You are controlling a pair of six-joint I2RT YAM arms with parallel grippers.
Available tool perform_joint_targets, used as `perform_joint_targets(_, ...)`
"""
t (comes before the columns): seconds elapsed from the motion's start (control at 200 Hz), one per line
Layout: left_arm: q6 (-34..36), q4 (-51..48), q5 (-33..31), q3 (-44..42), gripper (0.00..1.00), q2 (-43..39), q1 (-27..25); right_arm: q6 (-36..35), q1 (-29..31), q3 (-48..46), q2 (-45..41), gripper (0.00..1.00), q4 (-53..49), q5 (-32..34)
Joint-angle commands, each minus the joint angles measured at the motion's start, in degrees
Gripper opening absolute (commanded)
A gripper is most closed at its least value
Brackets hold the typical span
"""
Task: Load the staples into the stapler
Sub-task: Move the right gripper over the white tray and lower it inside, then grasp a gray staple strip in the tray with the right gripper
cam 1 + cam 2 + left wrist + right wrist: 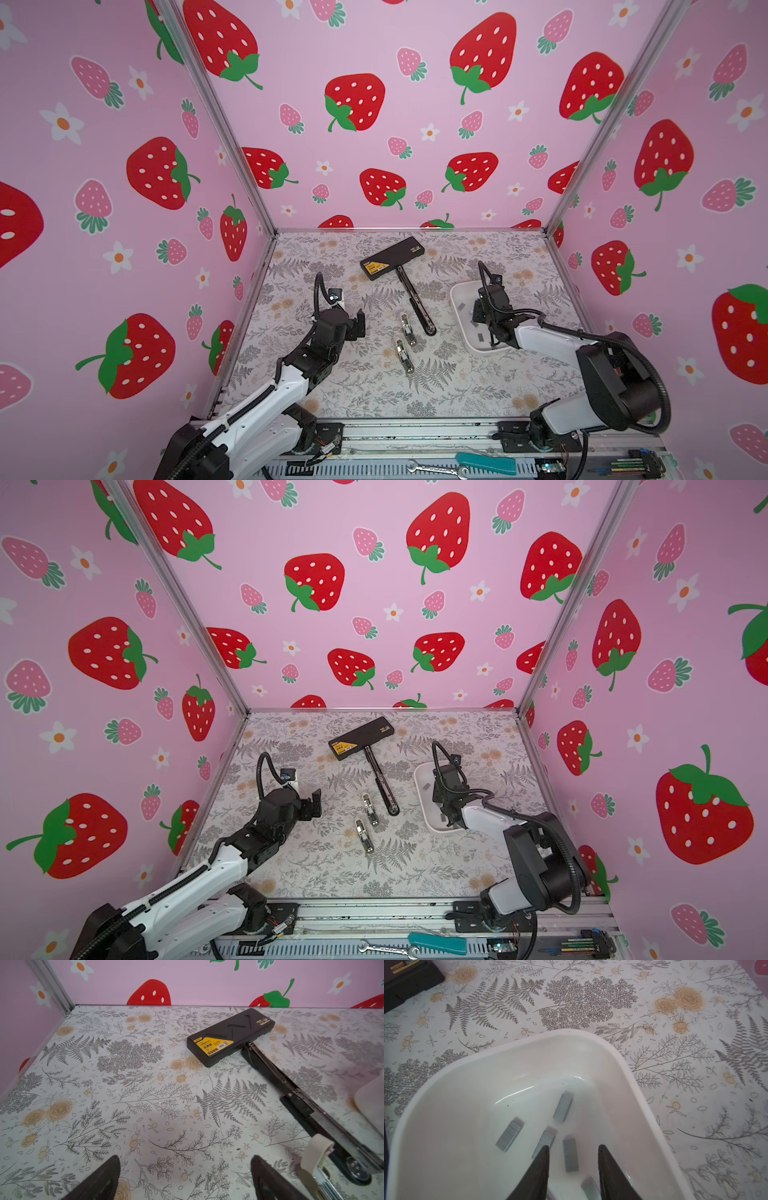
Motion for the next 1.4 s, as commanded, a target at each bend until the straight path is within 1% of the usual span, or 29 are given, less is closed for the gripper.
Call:
perform_joint_targets(0.0,-2.1,3.0,-3.5,-1.8,0.99,0.0,0.3,-1.5,-1.0,2.6,3.3,0.42,2.3,-2.9)
perform_joint_targets(0.155,-4.1,7.1,-4.7,-7.0,0.99,-2.6,0.5,-1.9,-2.6,3.7,5.7,0.42,3.3,-2.8)
perform_joint_targets(0.215,-4.9,7.9,-4.4,-8.3,0.99,-3.5,0.9,-2.1,-3.3,3.8,6.7,0.42,4.1,-4.0)
perform_joint_targets(0.36,-5.4,6.6,-2.9,-8.8,0.99,-4.9,1.0,-2.8,-4.2,6.7,10.6,0.41,3.4,-5.3)
perform_joint_targets(0.605,-5.9,7.1,-3.1,-11.1,0.99,-9.6,1.2,-3.3,-4.5,8.0,13.2,0.38,3.7,-5.6)
perform_joint_targets(0.725,-5.9,7.1,-2.9,-11.0,0.99,-9.4,1.3,-3.6,-4.5,9.4,15.0,0.31,3.0,-7.0)
perform_joint_targets(0.975,-5.8,6.8,-2.5,-10.1,0.99,-7.7,1.3,-3.1,-4.5,9.1,14.6,0.30,2.6,-6.2)
perform_joint_targets(1.306,-5.9,6.9,-2.4,-11.1,0.99,-9.6,1.3,-2.7,-4.5,9.1,14.8,0.30,1.8,-4.8)
perform_joint_targets(1.381,-5.9,6.7,-2.3,-11.2,0.99,-9.9,1.3,-2.7,-4.5,9.2,14.9,0.30,1.8,-4.8)
perform_joint_targets(1.396,-6.0,6.7,-2.3,-11.2,0.99,-9.9,1.4,-2.7,-4.5,9.2,15.0,0.28,1.9,-4.8)
